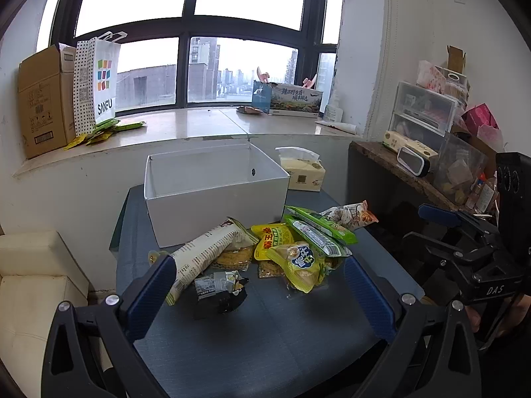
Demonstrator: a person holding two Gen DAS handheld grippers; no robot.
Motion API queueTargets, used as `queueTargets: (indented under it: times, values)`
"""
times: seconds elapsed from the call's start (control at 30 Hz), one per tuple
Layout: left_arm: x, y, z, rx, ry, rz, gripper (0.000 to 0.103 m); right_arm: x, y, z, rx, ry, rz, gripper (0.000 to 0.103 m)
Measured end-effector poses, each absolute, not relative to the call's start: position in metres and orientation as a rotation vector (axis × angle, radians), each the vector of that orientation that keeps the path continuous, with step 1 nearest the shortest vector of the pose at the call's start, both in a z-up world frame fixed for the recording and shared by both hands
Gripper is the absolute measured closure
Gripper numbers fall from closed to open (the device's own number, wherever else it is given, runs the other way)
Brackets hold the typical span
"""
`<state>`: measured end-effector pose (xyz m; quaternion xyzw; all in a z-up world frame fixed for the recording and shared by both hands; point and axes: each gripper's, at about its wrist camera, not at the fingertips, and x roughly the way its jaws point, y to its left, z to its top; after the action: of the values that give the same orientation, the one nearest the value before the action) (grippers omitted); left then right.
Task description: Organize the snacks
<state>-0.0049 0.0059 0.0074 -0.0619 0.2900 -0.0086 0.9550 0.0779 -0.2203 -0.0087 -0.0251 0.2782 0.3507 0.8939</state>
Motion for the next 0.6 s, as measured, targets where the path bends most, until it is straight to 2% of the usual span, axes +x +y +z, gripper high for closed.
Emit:
queueTargets:
  times: [0.6]
  values:
    - [-0.0050, 0.0032, 0.0063, -0.124, 0.591, -0.027, 0.000, 0.0771, -0.2181, -0.0122, -0.053, 0.586, 0.730, 0.000]
